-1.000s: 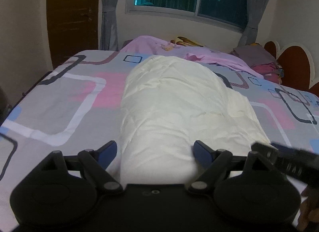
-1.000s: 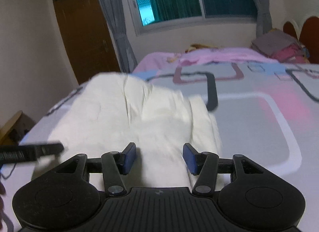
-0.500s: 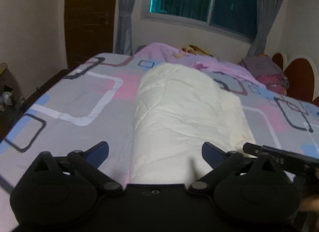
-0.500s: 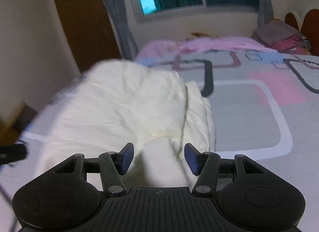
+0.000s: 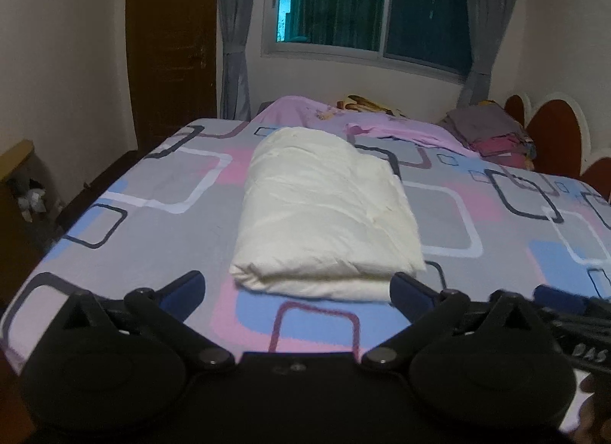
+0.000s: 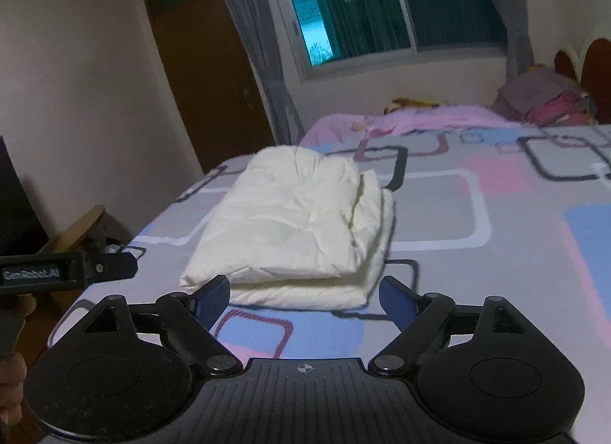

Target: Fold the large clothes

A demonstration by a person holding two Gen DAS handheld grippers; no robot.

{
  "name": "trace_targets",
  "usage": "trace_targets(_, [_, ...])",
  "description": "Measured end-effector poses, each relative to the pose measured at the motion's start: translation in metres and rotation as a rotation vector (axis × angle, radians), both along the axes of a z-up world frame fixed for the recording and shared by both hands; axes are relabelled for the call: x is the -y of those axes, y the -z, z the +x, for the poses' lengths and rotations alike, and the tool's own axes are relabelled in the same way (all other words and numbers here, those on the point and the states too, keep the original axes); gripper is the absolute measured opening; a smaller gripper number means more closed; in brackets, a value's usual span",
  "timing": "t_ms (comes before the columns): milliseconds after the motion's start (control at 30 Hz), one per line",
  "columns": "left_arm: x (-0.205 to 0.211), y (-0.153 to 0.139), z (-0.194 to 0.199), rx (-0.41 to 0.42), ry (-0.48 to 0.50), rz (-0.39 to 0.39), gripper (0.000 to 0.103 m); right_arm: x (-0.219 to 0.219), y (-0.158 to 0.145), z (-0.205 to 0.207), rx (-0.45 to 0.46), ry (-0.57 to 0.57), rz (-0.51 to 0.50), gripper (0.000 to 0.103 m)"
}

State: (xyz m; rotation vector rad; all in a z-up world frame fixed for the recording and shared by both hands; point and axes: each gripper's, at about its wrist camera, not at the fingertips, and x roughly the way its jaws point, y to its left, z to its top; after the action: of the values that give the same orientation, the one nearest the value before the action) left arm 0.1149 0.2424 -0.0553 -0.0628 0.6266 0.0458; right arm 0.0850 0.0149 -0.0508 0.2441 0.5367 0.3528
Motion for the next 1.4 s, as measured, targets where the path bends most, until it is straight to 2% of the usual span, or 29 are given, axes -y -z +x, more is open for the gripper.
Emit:
trace_targets(67, [0.004, -0.006, -0.020, 0.013, 0.006, -0.009, 0.103, 0.007, -0.009, -0.018, 0.012, 0.020, 0.001, 0.092])
trace_targets(167, [0.007, -0.011, -0.043, 0.018, 0.016, -0.034, 0.103, 0.017, -0.025, -0.045, 0.027, 0.049, 0.017, 0.092])
trace_targets(267, [0.009, -0.015, -0.062, 0.019, 0.004, -0.028, 0.103, 0.019, -0.038, -0.067, 0.042, 0.073, 0.008, 0.093])
trace_targets(333, [0.010, -0.016, -0.072, 0.024, 0.005, -0.028, 0.103, 0.018, -0.046, -0.081, 0.052, 0.063, 0.004, 0.095])
trace_targets(400, [0.009, -0.017, -0.081, 0.028, -0.003, -0.028, 0.103, 0.014, -0.052, -0.093, 0.065, 0.056, 0.000, 0.103])
trace_targets(533, [0.009, -0.020, -0.097, 0.046, -0.016, -0.020, 0.103, 0.008, -0.058, -0.114, 0.104, 0.033, -0.002, 0.103])
trace_targets(667, [0.012, -0.023, -0.109, 0.066, -0.020, 0.000, 0.103, 0.008, -0.059, -0.124, 0.115, 0.039, 0.015, 0.103])
trace_targets(933, [0.009, -0.027, -0.116, 0.073, -0.036, -0.032, 0.103, 0.015, -0.062, -0.134, 0.120, 0.060, 0.018, 0.103])
trace_targets(1100, [0.015, -0.030, -0.119, 0.100, -0.064, 0.007, 0.103, 0.017, -0.063, -0.135, 0.118, 0.062, 0.017, 0.103])
trace_targets(1200, [0.013, -0.031, -0.123, 0.124, -0.091, -0.033, 0.103, 0.017, -0.064, -0.137, 0.121, 0.058, 0.016, 0.103])
trace_targets(1400, [0.007, -0.032, -0.120, 0.067, -0.118, -0.051, 0.103, 0.016, -0.066, -0.134, 0.125, 0.051, 0.017, 0.103])
